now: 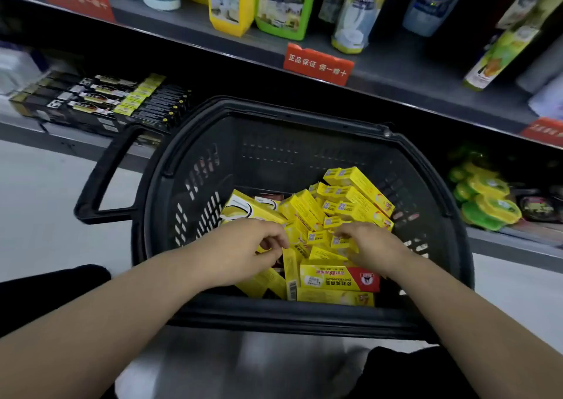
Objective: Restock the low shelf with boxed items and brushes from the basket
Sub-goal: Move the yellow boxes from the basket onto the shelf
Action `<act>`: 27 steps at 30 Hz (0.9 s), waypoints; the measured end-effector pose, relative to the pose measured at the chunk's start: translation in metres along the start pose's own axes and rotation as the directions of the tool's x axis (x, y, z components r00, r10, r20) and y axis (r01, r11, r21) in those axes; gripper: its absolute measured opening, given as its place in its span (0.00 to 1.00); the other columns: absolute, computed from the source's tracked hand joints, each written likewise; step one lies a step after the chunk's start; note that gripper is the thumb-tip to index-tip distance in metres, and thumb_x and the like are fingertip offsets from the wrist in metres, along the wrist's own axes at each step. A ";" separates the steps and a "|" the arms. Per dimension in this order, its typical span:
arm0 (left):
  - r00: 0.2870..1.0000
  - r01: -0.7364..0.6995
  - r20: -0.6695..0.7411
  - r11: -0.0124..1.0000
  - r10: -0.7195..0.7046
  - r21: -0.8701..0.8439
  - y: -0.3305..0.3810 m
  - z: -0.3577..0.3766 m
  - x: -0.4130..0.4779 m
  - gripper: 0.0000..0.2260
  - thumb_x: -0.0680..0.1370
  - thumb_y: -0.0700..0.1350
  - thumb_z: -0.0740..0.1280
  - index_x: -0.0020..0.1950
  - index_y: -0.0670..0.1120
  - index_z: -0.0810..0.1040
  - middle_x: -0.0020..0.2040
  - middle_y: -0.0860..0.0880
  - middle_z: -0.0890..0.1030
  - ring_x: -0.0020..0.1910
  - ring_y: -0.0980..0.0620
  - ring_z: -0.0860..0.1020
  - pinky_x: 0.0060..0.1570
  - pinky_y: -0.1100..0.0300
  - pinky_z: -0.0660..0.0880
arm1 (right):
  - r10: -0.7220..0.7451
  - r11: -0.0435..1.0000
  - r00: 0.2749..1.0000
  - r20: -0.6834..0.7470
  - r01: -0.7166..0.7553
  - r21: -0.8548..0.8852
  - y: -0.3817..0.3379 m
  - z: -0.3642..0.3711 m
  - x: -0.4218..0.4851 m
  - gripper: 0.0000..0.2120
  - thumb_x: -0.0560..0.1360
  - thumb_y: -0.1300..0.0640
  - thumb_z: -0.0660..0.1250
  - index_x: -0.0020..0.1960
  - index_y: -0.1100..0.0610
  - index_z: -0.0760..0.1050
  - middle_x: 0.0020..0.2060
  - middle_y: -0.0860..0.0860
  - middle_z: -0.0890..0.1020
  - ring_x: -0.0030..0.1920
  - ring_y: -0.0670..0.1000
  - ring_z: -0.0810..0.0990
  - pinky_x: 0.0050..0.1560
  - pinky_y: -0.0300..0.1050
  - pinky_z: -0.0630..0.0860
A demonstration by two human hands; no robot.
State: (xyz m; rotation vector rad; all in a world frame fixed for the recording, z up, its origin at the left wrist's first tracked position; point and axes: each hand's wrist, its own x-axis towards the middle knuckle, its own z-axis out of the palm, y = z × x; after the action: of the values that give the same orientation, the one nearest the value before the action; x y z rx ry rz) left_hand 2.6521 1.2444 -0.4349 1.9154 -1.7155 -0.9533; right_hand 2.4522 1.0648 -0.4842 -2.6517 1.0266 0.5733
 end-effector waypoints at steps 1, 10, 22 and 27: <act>1.000 0.010 0.013 1.000 -0.009 -0.014 -0.002 0.003 0.003 0.08 0.77 0.45 0.64 0.53 0.55 0.79 0.48 0.59 0.80 0.50 0.64 0.76 0.52 0.64 0.74 | 0.015 1.000 0.999 -0.029 -0.016 -0.024 -0.001 0.002 0.002 0.20 0.75 0.49 0.67 0.65 0.48 0.69 0.64 0.48 0.73 0.63 0.52 0.72 0.53 0.47 0.74; 0.984 0.013 0.180 0.999 -0.007 -0.030 -0.015 0.006 0.023 0.07 0.78 0.47 0.64 0.55 0.55 0.77 0.49 0.60 0.80 0.49 0.62 0.77 0.53 0.57 0.75 | 0.078 0.904 0.997 -0.002 -0.071 -0.422 -0.017 0.013 0.027 0.19 0.74 0.59 0.65 0.65 0.53 0.72 0.65 0.55 0.70 0.64 0.57 0.68 0.60 0.51 0.69; 0.976 0.043 0.216 0.999 -0.041 -0.007 -0.037 -0.005 0.041 0.18 0.78 0.52 0.63 0.68 0.55 0.68 0.58 0.61 0.74 0.60 0.61 0.72 0.59 0.63 0.70 | 0.219 0.893 0.953 -0.210 -0.110 0.436 -0.015 -0.063 0.001 0.15 0.67 0.52 0.75 0.52 0.44 0.77 0.50 0.38 0.79 0.45 0.35 0.76 0.44 0.36 0.70; 0.994 0.084 0.093 0.964 -0.062 -0.252 -0.048 -0.018 0.047 0.31 0.74 0.60 0.62 0.75 0.58 0.56 0.69 0.59 0.65 0.65 0.62 0.66 0.62 0.65 0.65 | 0.385 0.376 0.876 -0.290 0.138 0.916 -0.037 -0.086 -0.008 0.11 0.68 0.55 0.74 0.49 0.45 0.78 0.43 0.46 0.84 0.44 0.43 0.83 0.44 0.41 0.79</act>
State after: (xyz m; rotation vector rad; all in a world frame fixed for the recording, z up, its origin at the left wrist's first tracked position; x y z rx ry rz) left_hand 2.6993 1.2041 -0.4662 1.8018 -1.4898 -1.2349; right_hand 2.4958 1.0655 -0.4007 -1.6312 1.1774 -0.5897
